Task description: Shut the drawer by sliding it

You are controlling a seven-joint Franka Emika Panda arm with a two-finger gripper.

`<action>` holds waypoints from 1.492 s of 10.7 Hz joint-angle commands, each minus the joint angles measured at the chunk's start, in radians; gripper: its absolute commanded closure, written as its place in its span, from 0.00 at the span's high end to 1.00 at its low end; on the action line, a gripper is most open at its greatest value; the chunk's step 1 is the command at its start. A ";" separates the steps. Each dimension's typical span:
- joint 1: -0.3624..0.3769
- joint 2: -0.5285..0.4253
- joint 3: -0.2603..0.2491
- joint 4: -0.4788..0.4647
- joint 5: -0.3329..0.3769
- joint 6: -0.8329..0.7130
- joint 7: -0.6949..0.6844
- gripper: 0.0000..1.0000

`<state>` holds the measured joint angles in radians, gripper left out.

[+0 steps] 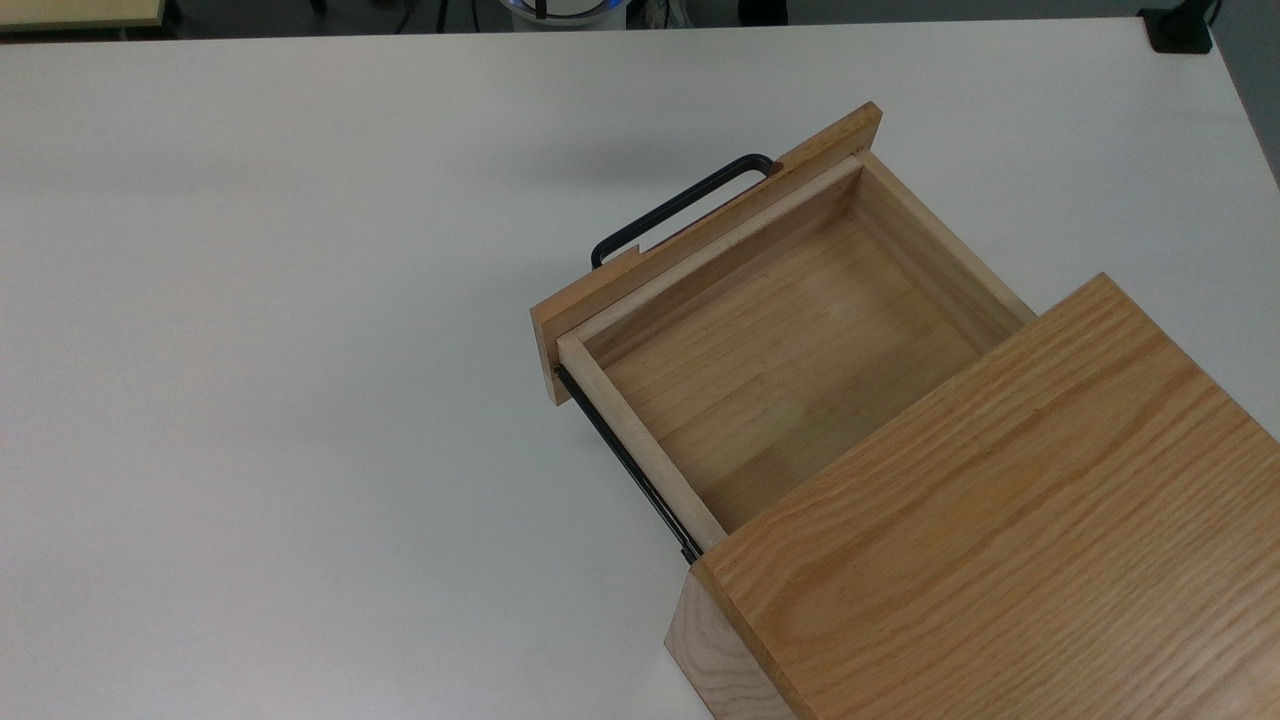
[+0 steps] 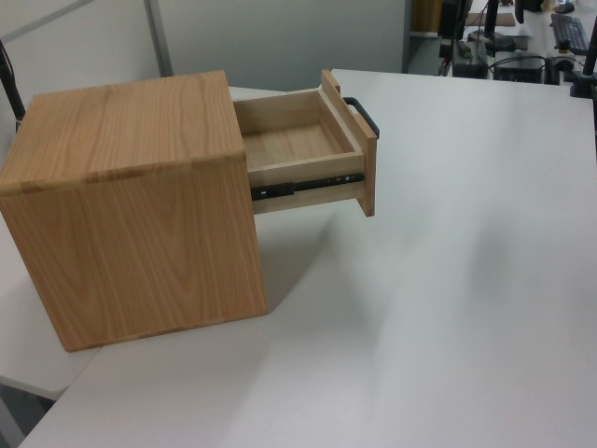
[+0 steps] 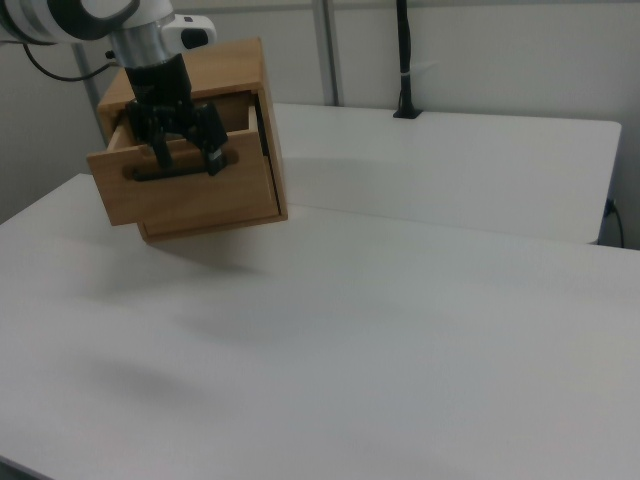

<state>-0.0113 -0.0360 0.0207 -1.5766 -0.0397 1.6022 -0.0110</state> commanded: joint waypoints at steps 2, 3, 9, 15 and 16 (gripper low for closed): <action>0.008 -0.027 -0.002 -0.029 0.007 -0.016 -0.015 1.00; 0.008 -0.027 -0.001 -0.031 0.007 -0.016 -0.015 1.00; 0.010 -0.027 -0.001 -0.036 0.007 -0.016 -0.014 1.00; 0.008 -0.025 -0.001 -0.036 0.007 -0.016 -0.024 1.00; 0.007 -0.027 -0.001 -0.036 0.007 -0.016 -0.030 1.00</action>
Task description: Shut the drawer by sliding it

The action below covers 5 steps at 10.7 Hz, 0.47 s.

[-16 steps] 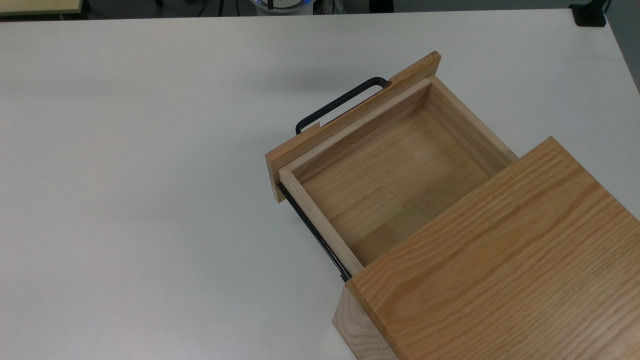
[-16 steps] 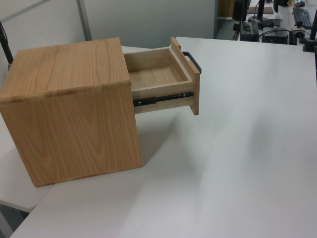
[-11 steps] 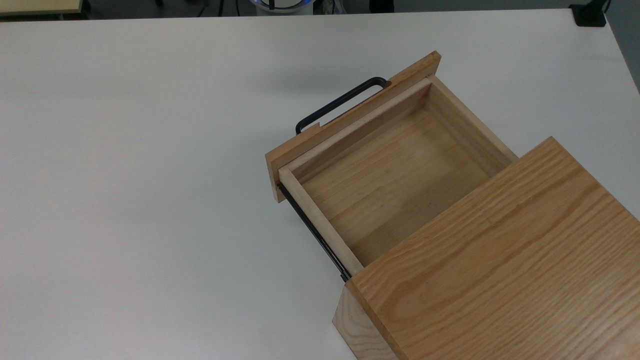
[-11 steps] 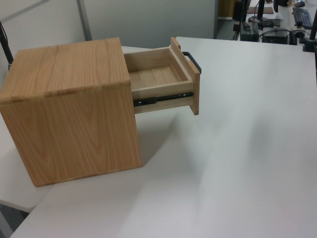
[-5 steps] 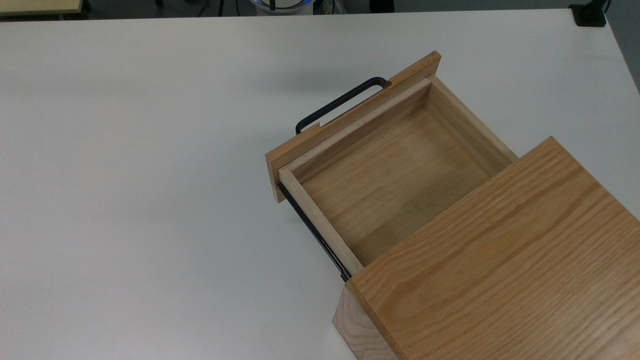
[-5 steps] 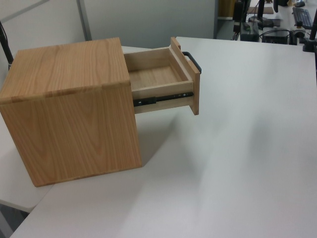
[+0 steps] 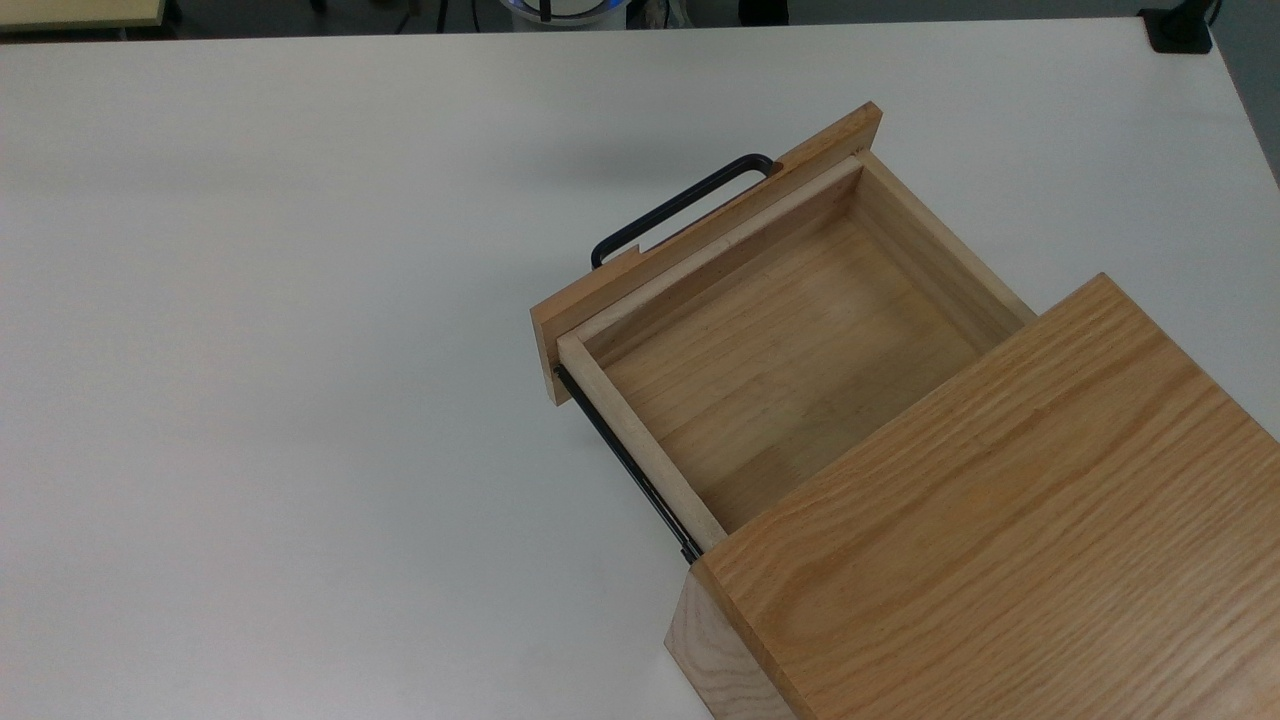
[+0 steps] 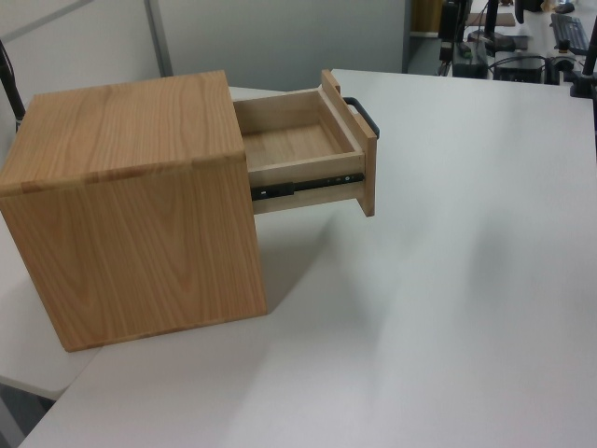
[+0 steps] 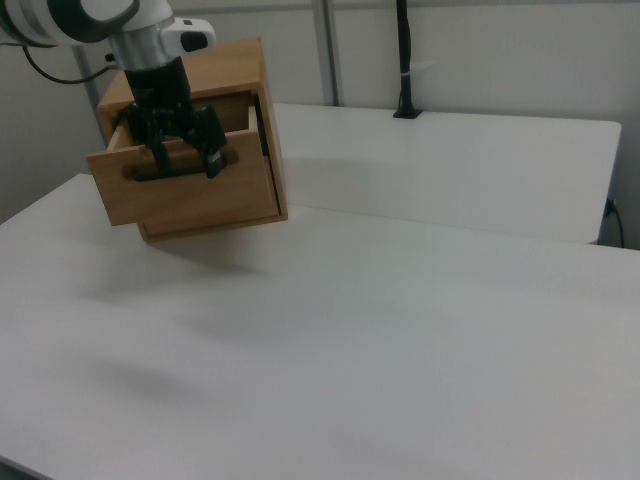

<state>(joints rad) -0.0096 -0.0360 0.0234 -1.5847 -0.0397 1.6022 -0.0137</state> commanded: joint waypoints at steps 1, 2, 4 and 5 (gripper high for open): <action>0.005 -0.025 -0.003 -0.028 0.007 -0.016 -0.046 1.00; 0.005 -0.025 -0.003 -0.029 0.007 -0.016 -0.077 1.00; 0.005 -0.024 -0.002 -0.029 0.007 -0.018 -0.142 1.00; 0.005 -0.021 -0.002 -0.032 0.007 -0.018 -0.181 1.00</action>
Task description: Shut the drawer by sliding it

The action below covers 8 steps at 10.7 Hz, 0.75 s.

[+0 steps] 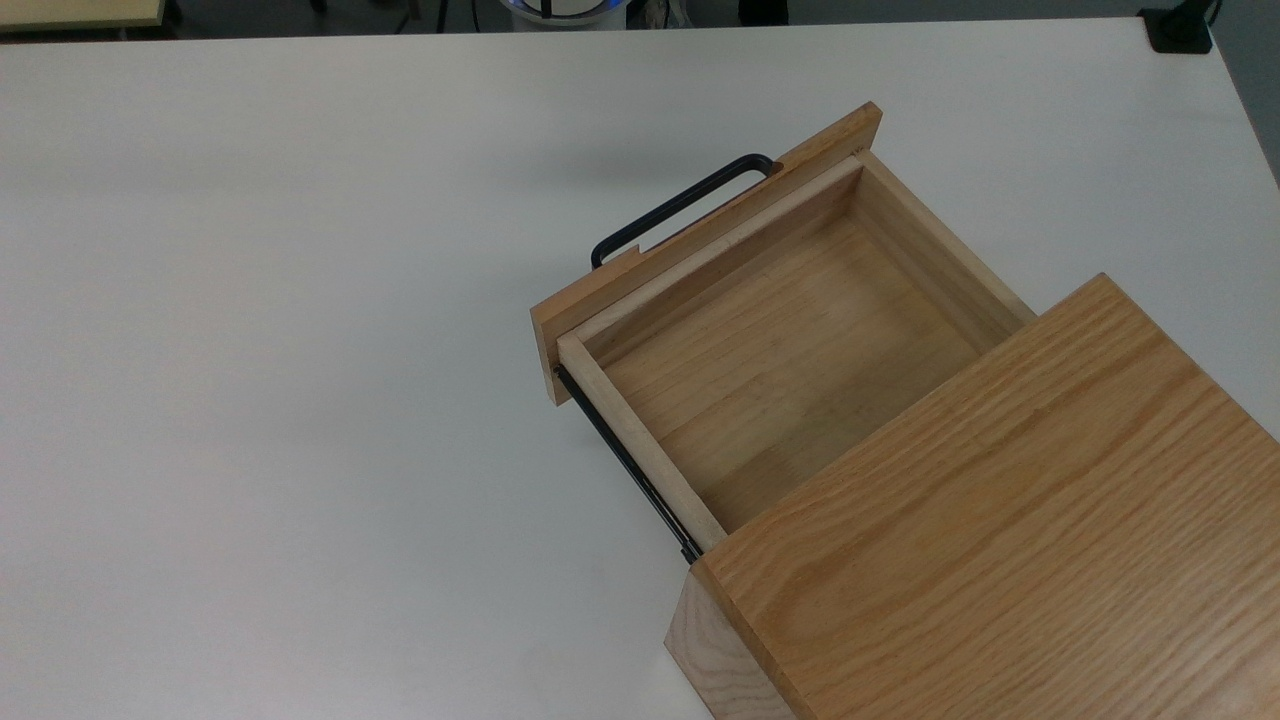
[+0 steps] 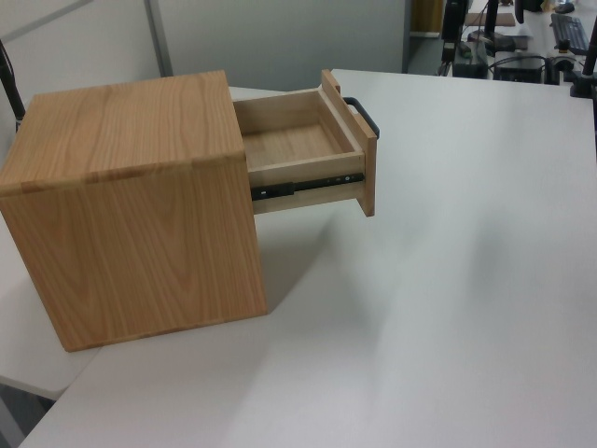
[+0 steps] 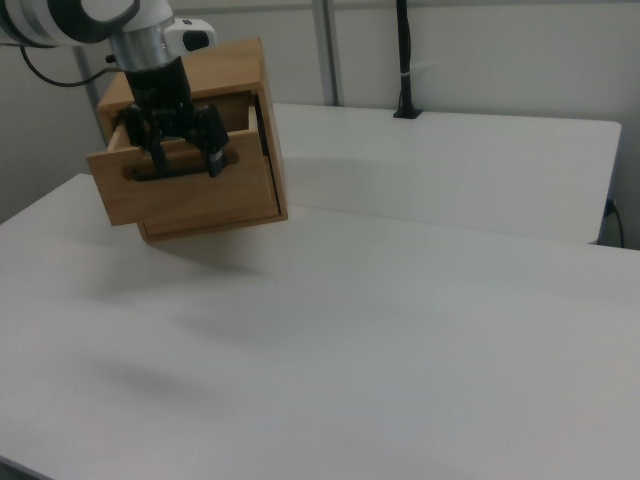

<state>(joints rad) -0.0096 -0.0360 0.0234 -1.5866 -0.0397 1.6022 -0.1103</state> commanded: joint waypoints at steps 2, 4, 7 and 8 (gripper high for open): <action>0.007 -0.018 -0.002 -0.047 0.009 -0.018 -0.217 1.00; 0.014 -0.002 0.022 -0.059 0.009 -0.007 -0.246 0.92; 0.014 0.024 0.070 -0.059 0.012 -0.001 -0.213 0.49; 0.014 0.037 0.088 -0.056 0.014 0.001 -0.181 0.35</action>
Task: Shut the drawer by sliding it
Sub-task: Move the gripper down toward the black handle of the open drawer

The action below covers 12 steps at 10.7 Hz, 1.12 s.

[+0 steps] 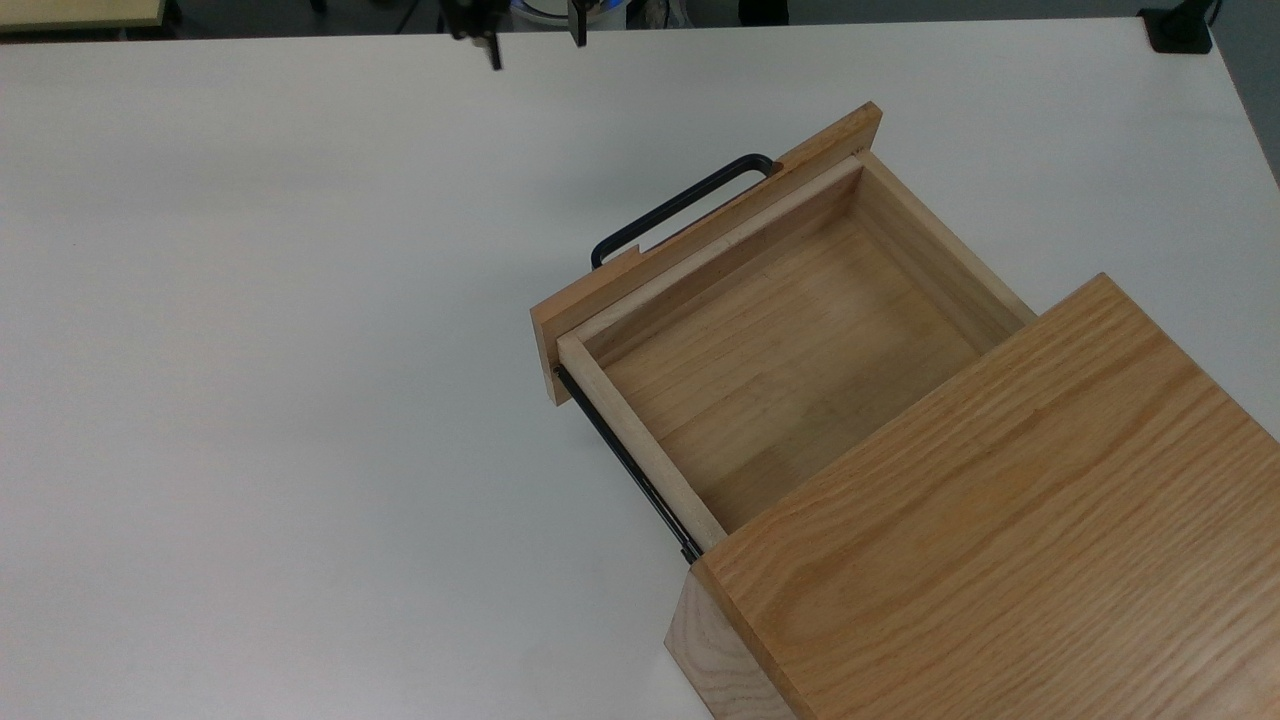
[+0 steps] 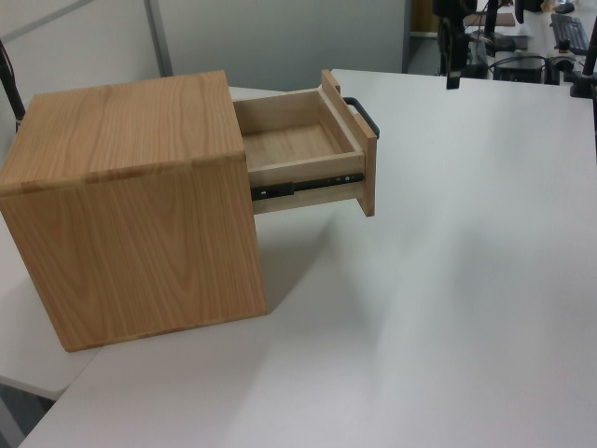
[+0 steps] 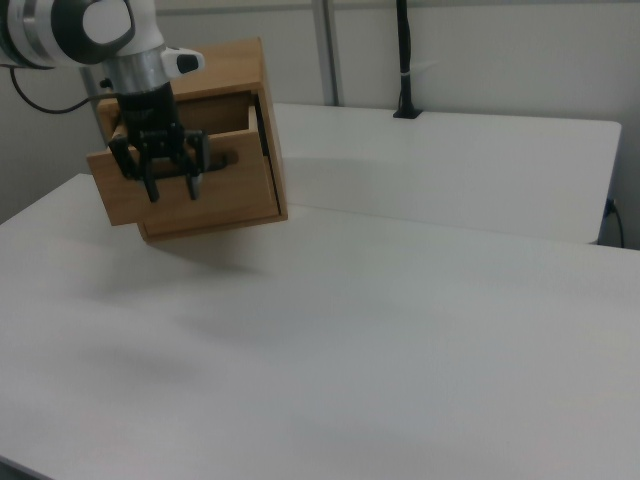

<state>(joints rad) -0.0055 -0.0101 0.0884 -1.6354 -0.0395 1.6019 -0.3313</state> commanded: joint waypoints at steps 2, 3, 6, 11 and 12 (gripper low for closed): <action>0.012 0.047 0.068 -0.001 0.015 0.062 0.160 0.06; 0.012 0.067 0.085 -0.001 0.013 0.103 0.231 0.02; 0.045 0.139 0.086 0.009 0.013 0.246 0.336 0.00; 0.071 0.214 0.085 0.049 0.013 0.397 0.558 0.00; 0.071 0.229 0.086 0.051 0.010 0.436 0.627 0.00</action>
<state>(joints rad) 0.0537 0.1812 0.1820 -1.6031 -0.0380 1.9651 0.1606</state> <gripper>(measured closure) 0.960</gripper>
